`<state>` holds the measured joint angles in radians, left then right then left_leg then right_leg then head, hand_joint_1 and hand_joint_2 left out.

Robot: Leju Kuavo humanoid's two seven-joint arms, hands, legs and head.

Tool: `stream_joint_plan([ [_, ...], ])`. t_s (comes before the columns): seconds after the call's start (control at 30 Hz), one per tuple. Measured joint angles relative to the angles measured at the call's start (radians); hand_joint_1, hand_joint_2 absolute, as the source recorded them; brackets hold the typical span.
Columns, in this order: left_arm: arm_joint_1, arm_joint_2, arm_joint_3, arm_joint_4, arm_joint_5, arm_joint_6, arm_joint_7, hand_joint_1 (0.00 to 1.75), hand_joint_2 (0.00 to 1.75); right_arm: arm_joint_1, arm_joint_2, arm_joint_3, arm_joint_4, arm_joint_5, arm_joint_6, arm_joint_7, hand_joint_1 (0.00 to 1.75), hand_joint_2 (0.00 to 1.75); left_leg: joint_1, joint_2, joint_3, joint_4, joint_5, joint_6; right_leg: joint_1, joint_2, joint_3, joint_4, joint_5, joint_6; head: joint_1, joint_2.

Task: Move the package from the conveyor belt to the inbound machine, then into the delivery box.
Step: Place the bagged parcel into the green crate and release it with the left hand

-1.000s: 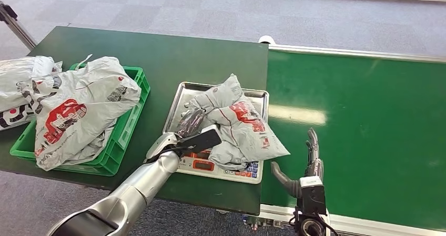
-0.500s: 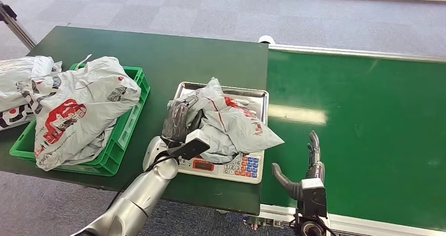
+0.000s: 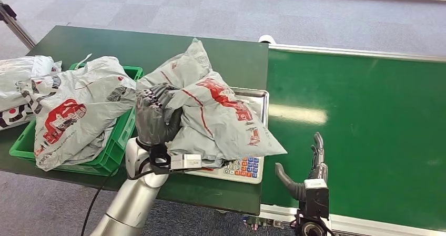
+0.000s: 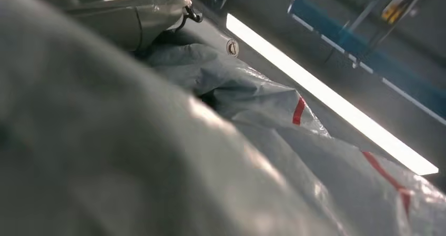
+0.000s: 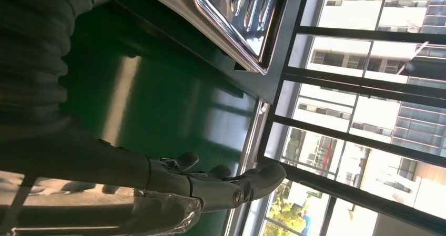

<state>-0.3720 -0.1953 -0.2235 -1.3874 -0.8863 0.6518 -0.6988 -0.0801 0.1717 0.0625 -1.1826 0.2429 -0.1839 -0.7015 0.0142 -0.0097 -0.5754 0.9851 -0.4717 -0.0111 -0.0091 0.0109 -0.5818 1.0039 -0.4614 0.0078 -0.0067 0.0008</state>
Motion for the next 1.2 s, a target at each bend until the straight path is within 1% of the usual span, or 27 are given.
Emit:
stream_joint_plan([
  [0.07,0.017,-0.007,0.016,-0.07,-0.05,0.0,0.0,1.75,1.75,0.0,0.0,0.0,0.0,-0.001,-0.001,0.0,0.0,1.75,0.0,0.0,0.0,0.0,0.0,0.0,0.0,0.0,0.0,0.0,0.0,0.0,0.0,0.0],
  [0.13,0.031,-0.019,0.046,-0.158,-0.155,0.0,0.0,1.75,1.75,0.0,0.0,0.0,0.0,-0.003,-0.002,0.0,0.0,1.75,0.0,0.0,0.0,0.0,0.0,0.0,0.0,0.0,0.0,0.0,0.0,0.0,0.0,0.0],
  [0.2,0.038,-0.031,0.092,-0.257,-0.242,0.0,-0.001,1.75,1.75,0.0,0.0,-0.001,0.0,-0.001,-0.002,0.0,0.0,1.75,0.0,0.001,0.0,0.0,0.0,0.0,0.0,0.0,0.0,0.0,0.0,0.0,0.0,0.0],
  [0.23,0.039,-0.036,0.123,-0.304,-0.261,0.0,-0.001,1.75,1.75,0.0,0.0,-0.001,0.0,0.0,-0.002,0.0,0.0,1.75,0.0,0.001,0.0,0.0,0.0,0.0,0.0,0.001,0.0,0.0,0.0,0.0,0.0,0.0],
  [0.33,0.04,-0.043,0.219,-0.406,-0.271,0.0,-0.001,1.75,1.75,0.002,-0.001,-0.003,0.0,0.004,-0.002,0.0,0.0,1.75,0.001,0.002,0.001,0.0,0.0,0.0,0.001,0.001,0.0,0.0,0.0,0.0,0.0,0.0],
  [0.43,0.04,-0.045,0.302,-0.473,-0.274,0.0,-0.001,1.75,1.75,0.004,0.0,-0.004,-0.002,0.006,-0.002,0.0,0.0,1.75,0.001,0.001,0.0,0.0,0.0,0.0,0.001,0.0,0.0,0.0,0.0,0.0,0.0,0.0],
  [0.5,0.038,-0.044,0.381,-0.508,-0.275,0.0,-0.001,1.75,1.75,0.009,0.0,-0.005,-0.007,0.006,-0.002,0.0,0.0,1.75,0.001,0.002,0.001,0.0,0.0,0.0,0.001,0.001,0.0,0.0,0.0,0.0,0.0,0.0],
  [0.6,0.035,-0.04,0.505,-0.532,-0.274,0.0,-0.001,1.75,1.75,0.018,0.0,-0.006,-0.017,0.008,-0.003,0.0,0.0,1.75,0.001,0.002,0.001,0.0,0.0,0.0,0.001,0.001,0.0,0.0,0.0,0.0,0.0,0.0],
  [0.7,0.034,-0.037,0.585,-0.541,-0.274,0.0,-0.001,1.75,1.75,0.022,0.001,-0.007,-0.023,0.01,-0.003,0.0,0.0,1.75,0.001,0.001,0.001,0.0,0.0,0.0,0.001,0.0,0.0,0.0,0.0,0.0,0.0,0.0],
  [0.8,0.033,-0.035,0.627,-0.545,-0.275,0.0,-0.001,1.75,1.75,0.023,0.004,-0.009,-0.025,0.011,-0.003,0.0,0.0,1.75,0.001,0.001,0.001,0.0,0.0,0.0,0.001,0.0,0.0,0.0,0.0,0.0,0.0,0.0],
  [1.0,0.029,-0.034,0.667,-0.55,-0.299,0.0,-0.001,1.75,1.75,0.023,0.006,-0.01,-0.026,0.012,-0.003,0.0,0.0,1.75,0.001,0.001,0.001,0.0,0.0,0.0,0.001,0.0,0.0,0.0,0.0,0.0,0.0,0.0],
  [1.1,0.006,-0.037,0.714,-0.534,-0.401,0.0,-0.001,1.75,1.75,0.024,0.007,-0.011,-0.032,0.012,-0.004,0.0,0.0,1.75,0.001,0.001,0.001,0.0,0.0,0.0,0.001,0.0,0.0,0.0,0.0,0.0,0.0,0.0],
  [1.2,-0.029,-0.041,0.786,-0.479,-0.507,0.0,0.015,1.75,1.75,0.027,0.008,-0.014,-0.043,0.01,-0.005,0.0,0.0,1.75,0.001,0.001,0.001,0.0,0.0,0.0,0.001,0.001,0.0,0.0,0.0,0.0,0.0,0.0],
])
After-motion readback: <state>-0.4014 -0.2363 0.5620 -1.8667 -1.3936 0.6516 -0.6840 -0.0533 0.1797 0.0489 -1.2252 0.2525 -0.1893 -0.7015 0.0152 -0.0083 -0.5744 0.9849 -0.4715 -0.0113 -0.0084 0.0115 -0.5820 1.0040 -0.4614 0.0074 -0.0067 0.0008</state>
